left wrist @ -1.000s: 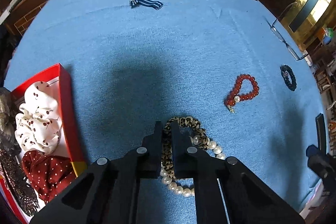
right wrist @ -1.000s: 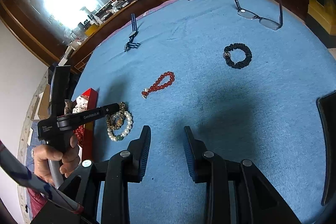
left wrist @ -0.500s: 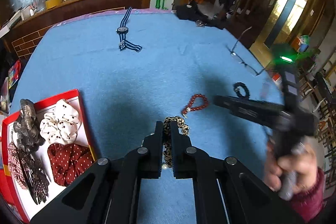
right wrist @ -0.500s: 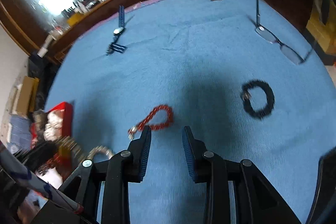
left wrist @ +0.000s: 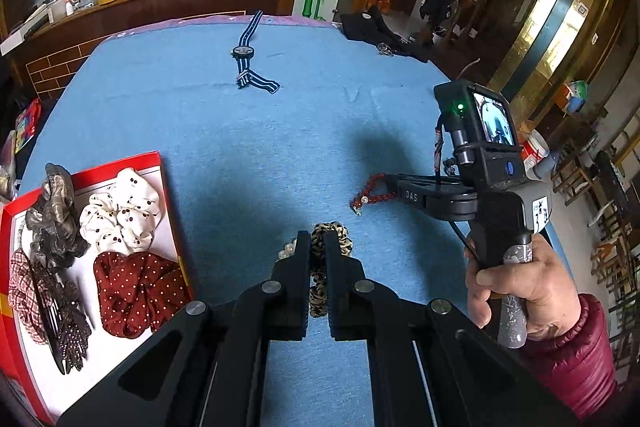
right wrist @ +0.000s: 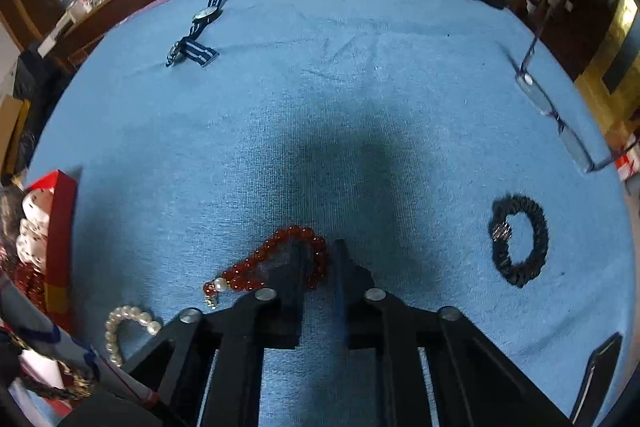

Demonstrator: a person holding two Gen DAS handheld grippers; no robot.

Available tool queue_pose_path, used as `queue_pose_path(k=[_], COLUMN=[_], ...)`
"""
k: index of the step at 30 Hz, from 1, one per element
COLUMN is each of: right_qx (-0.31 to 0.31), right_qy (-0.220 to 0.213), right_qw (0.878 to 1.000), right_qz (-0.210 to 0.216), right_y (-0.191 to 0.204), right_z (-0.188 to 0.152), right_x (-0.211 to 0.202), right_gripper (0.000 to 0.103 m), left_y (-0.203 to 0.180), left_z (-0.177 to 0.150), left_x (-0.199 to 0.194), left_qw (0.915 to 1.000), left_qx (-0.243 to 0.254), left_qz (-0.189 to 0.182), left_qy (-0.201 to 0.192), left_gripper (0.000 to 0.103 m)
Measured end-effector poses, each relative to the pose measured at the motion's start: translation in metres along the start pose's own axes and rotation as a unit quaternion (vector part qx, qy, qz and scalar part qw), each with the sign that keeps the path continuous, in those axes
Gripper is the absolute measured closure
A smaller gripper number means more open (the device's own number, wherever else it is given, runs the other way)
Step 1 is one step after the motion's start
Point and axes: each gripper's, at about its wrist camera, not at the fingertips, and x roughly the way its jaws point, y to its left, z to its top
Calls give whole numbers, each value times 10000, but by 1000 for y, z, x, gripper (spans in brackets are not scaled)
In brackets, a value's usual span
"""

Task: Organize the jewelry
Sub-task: 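Carry both bracelets into the red box and open both tools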

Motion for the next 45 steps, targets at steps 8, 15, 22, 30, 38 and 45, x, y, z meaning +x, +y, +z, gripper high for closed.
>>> queue_pose_path(k=[8,15,22,30,38,45], right_qx=[154,125,29,-186,-687,-1213], right_qy=[-540,-847,-985,-1111,-1149,-1083], right_qw=[9973,9929,9896,9858,9764,9654], right_qz=[468,826,1047,1247,1693,2039], right_y=[-5,-1,10,29,74,131], right_z=[-13,-25,-38,-51,-66,-80], right_x=[-53,-91,-110,-130,-146,-155], right_gripper=[96,95,95,95,95,95], left_y=[-1,-7,-10,-6,26,78], left_z=[0,-3,-4,-13,-37,-63], left_x=[2,3,-4,-20,-51,-100], left_qw=[10000,10000,9999,9998,9991,9958], left_qx=[-8,26,72,44,-173,-474], left_qz=[-1,41,73,115,213,488], left_qy=[7,34,-21,-125,-334,-618], left_gripper=[97,97,97,97,97,97])
